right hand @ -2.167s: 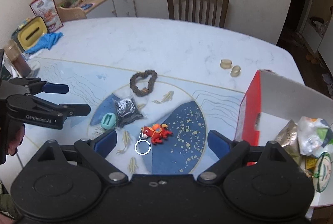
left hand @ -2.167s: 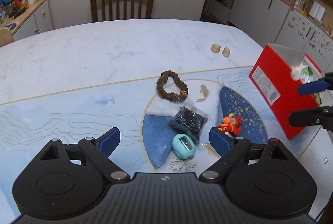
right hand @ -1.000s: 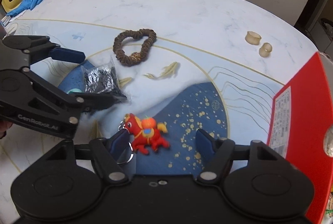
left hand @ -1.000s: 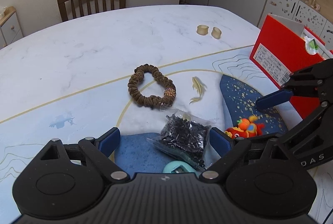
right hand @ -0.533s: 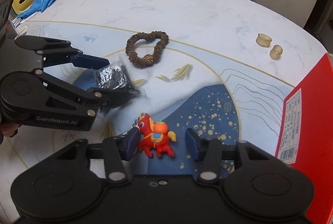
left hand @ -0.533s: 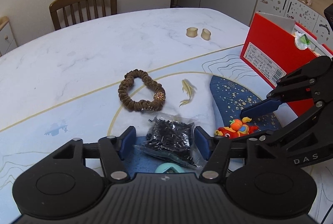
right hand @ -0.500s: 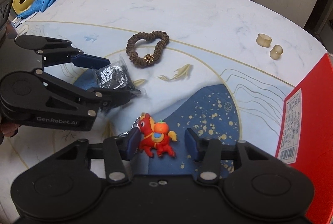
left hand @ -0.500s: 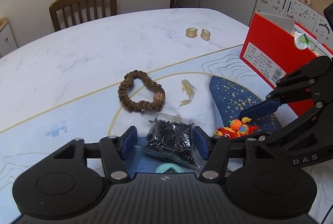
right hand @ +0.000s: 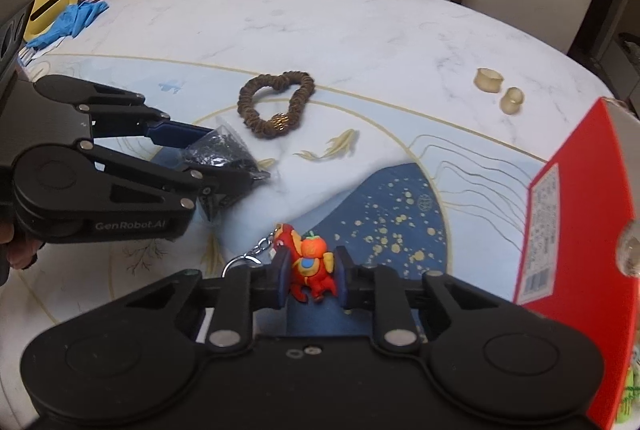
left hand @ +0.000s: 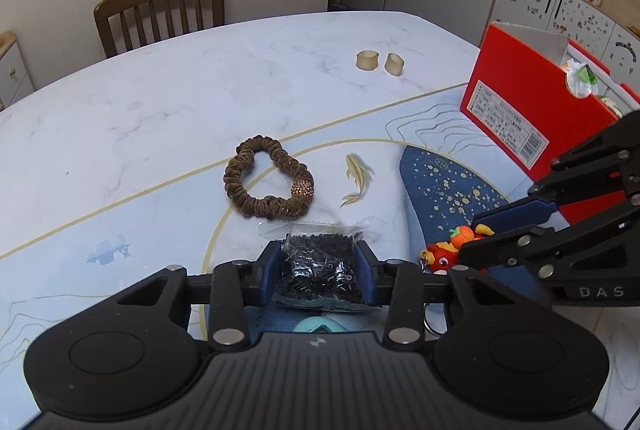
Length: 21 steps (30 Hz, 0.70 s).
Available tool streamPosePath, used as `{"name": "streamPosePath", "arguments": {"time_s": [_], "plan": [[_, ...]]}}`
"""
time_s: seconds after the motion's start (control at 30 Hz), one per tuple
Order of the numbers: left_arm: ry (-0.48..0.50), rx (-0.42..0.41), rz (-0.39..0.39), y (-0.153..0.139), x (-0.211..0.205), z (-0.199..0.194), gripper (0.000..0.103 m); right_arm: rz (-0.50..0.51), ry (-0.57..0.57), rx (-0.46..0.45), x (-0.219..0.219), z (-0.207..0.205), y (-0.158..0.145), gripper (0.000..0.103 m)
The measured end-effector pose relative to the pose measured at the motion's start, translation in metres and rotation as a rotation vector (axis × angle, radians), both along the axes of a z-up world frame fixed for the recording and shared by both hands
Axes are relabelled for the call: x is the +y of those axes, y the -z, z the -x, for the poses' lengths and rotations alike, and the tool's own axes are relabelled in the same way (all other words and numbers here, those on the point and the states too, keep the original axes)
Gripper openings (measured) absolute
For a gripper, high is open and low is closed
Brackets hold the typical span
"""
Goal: Organize objects
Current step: 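Grasp the black bead bag with the left gripper while the right grasps the red horse keychain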
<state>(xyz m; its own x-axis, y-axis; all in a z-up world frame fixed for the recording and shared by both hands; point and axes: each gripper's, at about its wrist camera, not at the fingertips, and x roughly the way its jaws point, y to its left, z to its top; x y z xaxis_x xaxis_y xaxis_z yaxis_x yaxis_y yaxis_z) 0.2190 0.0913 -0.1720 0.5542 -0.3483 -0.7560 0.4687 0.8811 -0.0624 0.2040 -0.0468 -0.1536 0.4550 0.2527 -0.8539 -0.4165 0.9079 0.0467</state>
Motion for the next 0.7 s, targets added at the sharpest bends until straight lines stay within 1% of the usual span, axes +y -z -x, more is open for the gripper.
{"name": "streamPosePath", "arguments": {"time_s": [0.03,0.23,0.37,0.43,0.5,0.57,0.63,0.7], "plan": [[-0.005,0.003,0.004,-0.002,0.001,0.000,0.037,-0.007,0.013,-0.005,-0.001,0.001,-0.002,0.015],[-0.003,-0.008,0.014,-0.013,0.003,0.006,0.037,-0.022,0.041,-0.035,-0.007,0.009,-0.015,0.013],[-0.003,-0.012,0.014,-0.018,0.004,0.010,0.037,-0.023,0.002,-0.026,-0.006,0.013,-0.016,0.013],[-0.004,-0.011,0.014,-0.020,0.005,0.012,0.037,-0.010,0.005,-0.030,-0.005,0.013,-0.015,0.014],[-0.005,-0.010,0.012,-0.020,0.006,0.013,0.037,-0.018,0.018,-0.024,-0.006,0.011,-0.014,0.017],[-0.006,-0.005,0.011,-0.020,0.008,0.014,0.037,-0.026,0.046,-0.010,-0.007,0.007,-0.010,0.026],[-0.008,-0.001,0.011,-0.019,0.010,0.015,0.037,-0.051,0.070,0.009,-0.009,0.004,-0.007,0.030],[-0.012,0.004,0.013,-0.018,0.012,0.014,0.037,-0.061,0.094,0.019,-0.008,0.003,-0.003,0.041]]}}
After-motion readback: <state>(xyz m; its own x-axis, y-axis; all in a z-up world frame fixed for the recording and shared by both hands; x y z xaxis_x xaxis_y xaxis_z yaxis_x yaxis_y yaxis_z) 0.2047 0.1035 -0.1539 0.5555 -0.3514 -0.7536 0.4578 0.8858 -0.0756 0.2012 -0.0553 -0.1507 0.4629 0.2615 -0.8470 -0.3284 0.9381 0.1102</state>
